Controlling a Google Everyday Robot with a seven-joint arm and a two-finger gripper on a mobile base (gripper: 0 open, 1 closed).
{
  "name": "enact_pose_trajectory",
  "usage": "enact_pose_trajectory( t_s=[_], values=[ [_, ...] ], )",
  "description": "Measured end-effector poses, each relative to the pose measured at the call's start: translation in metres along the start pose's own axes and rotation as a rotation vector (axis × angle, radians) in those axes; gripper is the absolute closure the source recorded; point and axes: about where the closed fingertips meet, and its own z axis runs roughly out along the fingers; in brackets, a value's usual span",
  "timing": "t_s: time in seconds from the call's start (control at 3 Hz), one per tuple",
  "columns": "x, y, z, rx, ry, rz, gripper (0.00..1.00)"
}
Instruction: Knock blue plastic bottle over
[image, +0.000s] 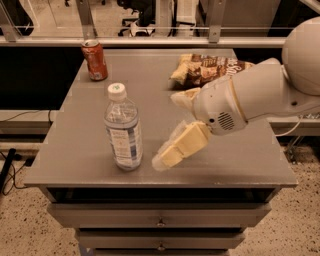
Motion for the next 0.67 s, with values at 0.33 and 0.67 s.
enact_pose_trajectory(
  t_s=[0.33, 0.67],
  values=[
    [-0.025, 0.004, 0.024, -0.015, -0.109, 0.038, 0.0],
    [-0.046, 0.012, 0.052, -0.044, -0.187, 0.057, 0.0]
  ],
)
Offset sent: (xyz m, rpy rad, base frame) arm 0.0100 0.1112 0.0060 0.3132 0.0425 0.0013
